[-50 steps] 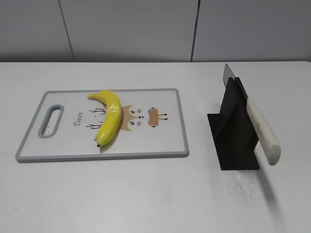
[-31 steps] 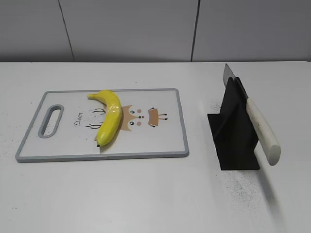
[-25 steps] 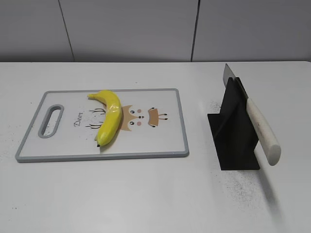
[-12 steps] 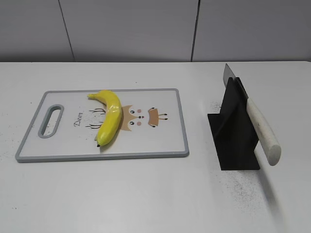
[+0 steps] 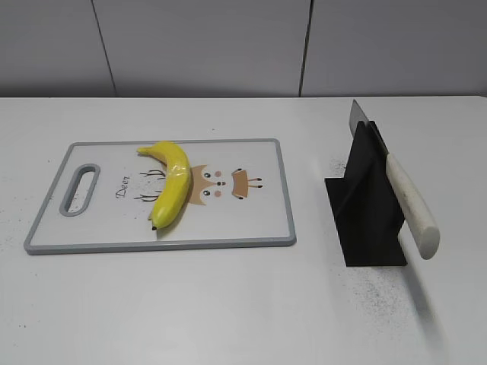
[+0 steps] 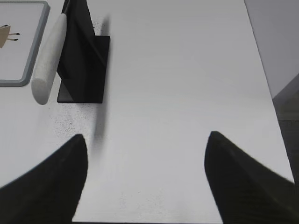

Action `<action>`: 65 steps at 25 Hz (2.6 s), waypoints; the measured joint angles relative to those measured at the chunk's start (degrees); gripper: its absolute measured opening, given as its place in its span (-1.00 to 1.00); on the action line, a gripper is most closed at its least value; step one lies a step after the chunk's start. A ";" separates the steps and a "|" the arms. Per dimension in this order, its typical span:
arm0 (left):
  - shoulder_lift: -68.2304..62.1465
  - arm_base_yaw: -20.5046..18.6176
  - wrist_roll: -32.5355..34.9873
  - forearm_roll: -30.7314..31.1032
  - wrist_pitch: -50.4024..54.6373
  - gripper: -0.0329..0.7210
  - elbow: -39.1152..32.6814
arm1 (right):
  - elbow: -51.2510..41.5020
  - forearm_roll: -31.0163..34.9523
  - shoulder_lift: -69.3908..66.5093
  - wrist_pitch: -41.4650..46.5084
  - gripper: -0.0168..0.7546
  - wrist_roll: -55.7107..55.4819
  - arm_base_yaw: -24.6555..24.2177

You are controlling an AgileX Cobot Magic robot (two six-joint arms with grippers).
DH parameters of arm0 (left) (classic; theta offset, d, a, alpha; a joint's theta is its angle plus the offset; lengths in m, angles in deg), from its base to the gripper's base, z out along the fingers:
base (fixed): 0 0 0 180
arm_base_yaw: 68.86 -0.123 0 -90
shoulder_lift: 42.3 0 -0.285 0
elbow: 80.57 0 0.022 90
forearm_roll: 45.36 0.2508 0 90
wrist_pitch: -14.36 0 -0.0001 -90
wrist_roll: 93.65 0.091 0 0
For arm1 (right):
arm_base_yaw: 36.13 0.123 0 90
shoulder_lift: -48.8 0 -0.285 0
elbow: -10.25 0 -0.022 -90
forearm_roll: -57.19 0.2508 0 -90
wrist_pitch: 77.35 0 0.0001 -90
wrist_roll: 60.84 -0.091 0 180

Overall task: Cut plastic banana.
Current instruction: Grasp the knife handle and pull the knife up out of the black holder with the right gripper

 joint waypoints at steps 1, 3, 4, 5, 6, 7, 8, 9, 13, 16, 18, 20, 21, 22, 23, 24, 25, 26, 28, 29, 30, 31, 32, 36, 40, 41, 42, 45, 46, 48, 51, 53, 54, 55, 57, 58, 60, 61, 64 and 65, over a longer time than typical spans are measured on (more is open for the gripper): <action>0.00 0.00 0.00 0.00 0.00 0.55 0.00 | 0.85 0.05 -1.61 0.27 0.57 -0.04 0.00; 0.00 0.00 0.00 0.00 0.00 0.55 0.00 | 2.85 0.05 -4.93 1.25 0.57 -0.29 0.00; 0.00 0.00 0.00 0.00 0.00 0.55 0.00 | 3.81 0.05 -6.59 1.96 0.57 -0.59 0.00; 0.00 0.00 0.00 0.00 0.00 0.55 0.00 | 4.66 0.11 -8.19 2.65 0.57 -0.67 0.00; 0.00 0.00 0.00 0.00 0.00 0.54 0.00 | 5.32 0.34 -9.50 3.07 0.57 -0.72 0.00; 0.00 0.00 0.00 0.00 0.00 0.55 0.00 | 6.05 0.62 -10.77 3.46 0.57 -0.72 0.00; 0.00 0.00 0.00 0.00 0.00 0.55 0.00 | 6.57 1.12 -12.21 3.88 0.57 -0.72 0.00; 0.00 0.00 0.00 0.00 0.00 0.55 0.00 | 7.10 1.12 -13.60 4.36 0.57 -0.79 0.00; 0.00 0.00 0.00 0.00 0.00 0.55 0.00 | 8.87 1.53 -19.06 7.31 0.57 -0.84 0.00; 0.00 0.00 0.00 0.00 0.00 0.55 0.00 | 9.99 1.58 -23.89 8.36 0.57 -0.84 0.00; 0.00 0.00 0.00 0.00 0.00 0.55 0.00 | 10.32 1.58 -26.47 8.36 0.57 -0.85 0.00; 0.00 0.00 0.00 0.00 0.00 0.55 0.00 | 10.37 1.71 -29.33 8.36 0.57 -0.90 0.13; 0.00 0.00 0.00 0.00 0.00 0.55 0.00 | 10.37 1.78 -30.43 8.36 0.57 -0.90 0.52; 0.00 0.00 0.00 0.00 0.00 0.55 0.00 | 10.40 1.77 -31.62 8.36 0.57 -0.96 1.01; 0.00 0.00 0.00 0.00 0.00 0.55 0.00 | 10.51 1.77 -32.82 8.36 0.57 -0.96 1.68; 0.00 0.00 0.00 0.00 0.00 0.54 0.00 | 10.64 1.77 -33.69 8.36 0.57 -1.02 2.35; 0.00 0.00 0.00 0.00 0.00 0.54 0.00 | 10.95 1.77 -34.75 8.36 0.57 -1.08 3.53; 0.00 0.00 0.00 0.00 0.00 0.53 0.00 | 11.23 1.77 -35.68 8.36 0.57 -1.28 4.53; 0.00 0.00 0.00 0.00 0.00 0.52 0.00 | 12.12 1.77 -38.03 8.42 0.57 -2.67 7.07; 0.00 0.00 0.00 0.00 0.00 0.51 0.00 | 12.77 1.77 -39.49 8.42 0.57 -3.37 8.45; 0.00 0.00 0.00 0.00 0.00 0.51 0.00 | 13.45 1.77 -41.13 8.42 0.57 -4.11 9.57; 0.00 0.00 0.00 0.00 0.00 0.51 0.00 | 14.41 1.77 -42.83 8.48 0.57 -4.79 10.91; 0.00 0.00 0.00 0.00 0.00 0.51 0.00 | 15.50 1.77 -44.45 8.48 0.57 -5.22 12.42; 0.00 0.00 0.00 0.00 0.00 0.51 0.00 | 19.97 2.02 -50.14 8.48 0.57 -5.90 15.80; 0.00 0.00 0.00 0.00 0.00 0.51 0.00 | 23.82 5.42 -55.23 8.43 0.57 -6.09 16.60; 0.00 0.00 0.00 0.00 0.00 0.51 0.00 | 24.68 6.23 -56.44 8.43 0.57 -6.13 16.60; 0.00 0.00 0.00 0.00 0.00 0.50 0.00 | 25.43 6.65 -57.43 8.43 0.57 -6.13 16.64; 0.00 0.00 0.00 0.00 0.00 0.50 0.00 | 26.42 7.12 -60.55 7.49 0.57 -6.13 16.64; 0.00 0.00 0.00 0.00 0.00 0.50 0.00 | 26.39 7.12 -61.34 6.92 0.57 -6.13 16.64; 0.00 0.00 0.00 0.00 0.00 0.50 0.00 | 26.39 7.12 -63.49 6.07 0.57 -6.13 16.64; 0.00 0.00 0.00 0.00 0.00 0.50 0.00 | 26.39 7.18 -66.82 4.65 0.57 -6.13 16.64; 0.00 0.00 0.00 0.00 0.00 0.50 0.00 | 26.43 7.18 -68.96 3.28 0.57 -6.13 16.64; 0.00 0.00 0.00 0.00 0.00 0.50 0.00 | 26.43 7.18 -70.24 2.44 0.57 -6.13 16.64; 0.00 0.00 0.00 0.00 0.00 0.50 0.00 | 26.43 7.18 -71.10 1.75 0.57 -6.13 16.64; 0.00 0.00 0.00 0.00 0.00 0.50 0.00 | 26.43 7.18 -73.01 0.37 0.57 -6.20 16.64; 0.00 0.00 0.00 0.00 0.00 0.50 0.00 | 26.43 7.18 -74.08 -0.15 0.57 -6.25 16.64; 0.00 0.00 0.00 0.00 0.00 0.50 0.00 | 26.43 7.18 -75.90 -1.06 0.57 -6.49 16.64; 0.00 0.00 0.00 0.00 0.00 0.50 0.00 | 26.43 7.18 -76.94 -1.58 0.57 -6.72 16.64; 0.00 0.00 0.00 0.00 0.00 0.50 0.00 | 26.43 7.13 -79.02 -2.22 0.51 -7.35 16.64; 0.00 0.00 0.00 0.00 0.00 0.50 0.00 | 26.43 7.13 -79.55 -2.22 0.46 -7.88 16.64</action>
